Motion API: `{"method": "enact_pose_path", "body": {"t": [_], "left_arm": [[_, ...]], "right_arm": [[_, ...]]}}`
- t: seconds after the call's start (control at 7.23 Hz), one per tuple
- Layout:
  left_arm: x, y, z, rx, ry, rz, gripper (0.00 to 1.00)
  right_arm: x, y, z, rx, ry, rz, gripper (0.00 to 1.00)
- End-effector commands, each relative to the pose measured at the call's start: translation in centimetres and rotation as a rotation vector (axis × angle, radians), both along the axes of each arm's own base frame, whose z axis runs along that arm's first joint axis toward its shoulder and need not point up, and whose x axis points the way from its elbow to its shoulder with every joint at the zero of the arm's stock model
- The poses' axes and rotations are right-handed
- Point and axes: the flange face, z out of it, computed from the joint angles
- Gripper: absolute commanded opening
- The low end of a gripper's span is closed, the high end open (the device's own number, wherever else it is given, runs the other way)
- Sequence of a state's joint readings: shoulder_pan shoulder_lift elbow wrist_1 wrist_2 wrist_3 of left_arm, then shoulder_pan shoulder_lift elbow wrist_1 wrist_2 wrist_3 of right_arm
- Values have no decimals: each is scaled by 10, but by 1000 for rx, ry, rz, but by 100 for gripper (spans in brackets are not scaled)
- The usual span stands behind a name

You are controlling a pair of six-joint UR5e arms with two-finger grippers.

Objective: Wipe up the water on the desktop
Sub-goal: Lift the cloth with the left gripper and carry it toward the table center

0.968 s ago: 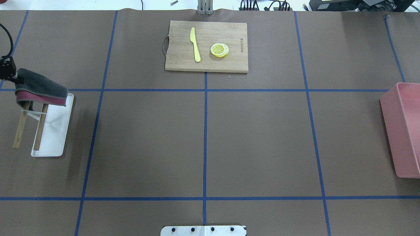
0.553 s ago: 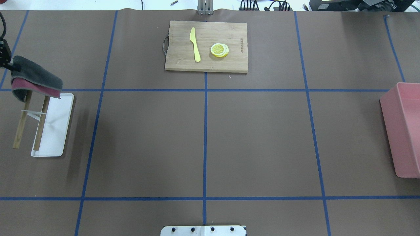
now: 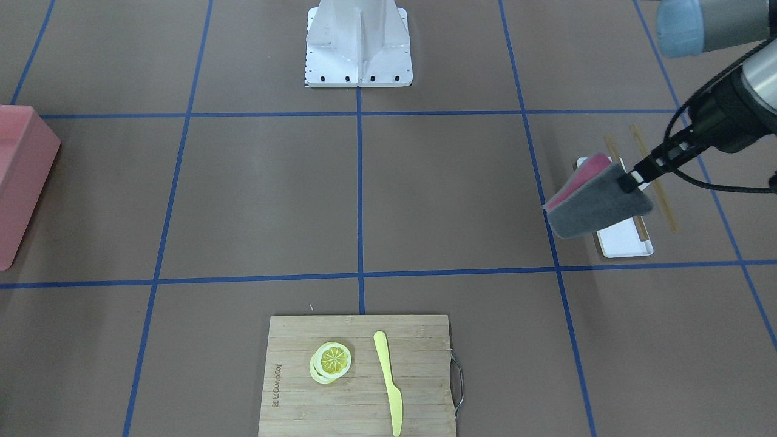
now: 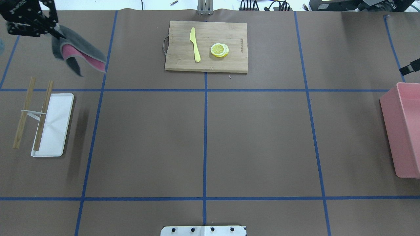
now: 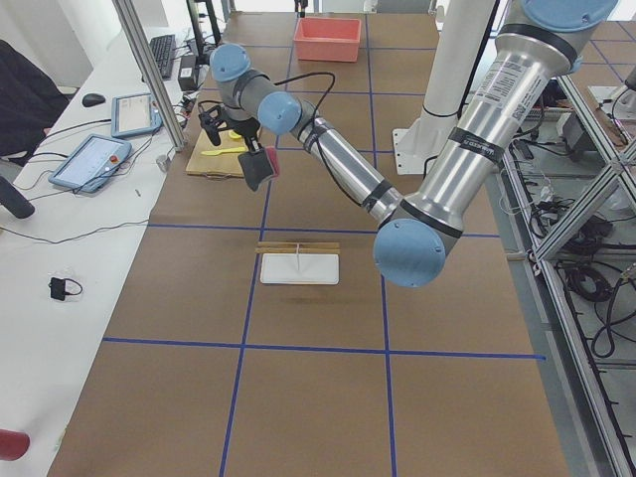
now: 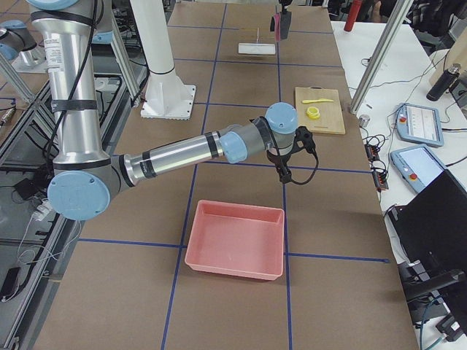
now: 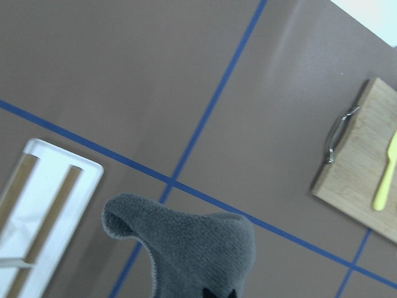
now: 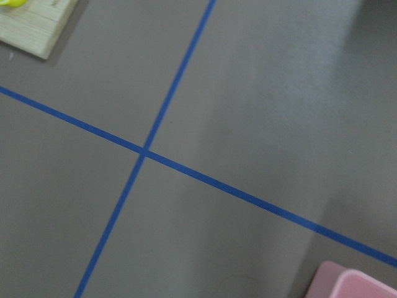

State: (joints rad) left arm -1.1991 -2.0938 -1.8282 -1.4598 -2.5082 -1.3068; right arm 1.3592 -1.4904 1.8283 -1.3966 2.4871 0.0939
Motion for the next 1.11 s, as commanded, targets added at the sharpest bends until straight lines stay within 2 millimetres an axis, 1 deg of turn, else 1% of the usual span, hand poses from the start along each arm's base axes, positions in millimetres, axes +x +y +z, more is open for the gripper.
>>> {"method": "enact_pose_path", "body": {"t": [0.0, 0.14, 0.28, 0.41, 0.55, 0.69, 0.83, 0.97], "left_arm": [[64, 8, -58, -109, 16, -38, 0], [90, 14, -58, -146, 5, -30, 0], [116, 21, -56, -191, -23, -53, 0], [132, 19, -60, -269, -14, -129, 0], [144, 13, -64, -326, 23, -171, 0], [164, 24, -67, -350, 24, -151, 0], [193, 29, -88, -401, 30, -143, 0], [219, 29, -120, -440, 44, -138, 0]], "right_arm": [[-52, -1, -46, 188, -67, -73, 100], [-87, 1, -75, 219, -124, -97, 100], [-127, 6, -99, 286, -166, -150, 100], [-160, -1, -147, 267, -217, -152, 100], [-203, 4, -199, 260, -261, -138, 100], [-246, 22, -225, 310, -272, -137, 100], [-289, 46, -234, 390, -283, -126, 100], [-310, 61, -238, 395, -306, -109, 100]]}}
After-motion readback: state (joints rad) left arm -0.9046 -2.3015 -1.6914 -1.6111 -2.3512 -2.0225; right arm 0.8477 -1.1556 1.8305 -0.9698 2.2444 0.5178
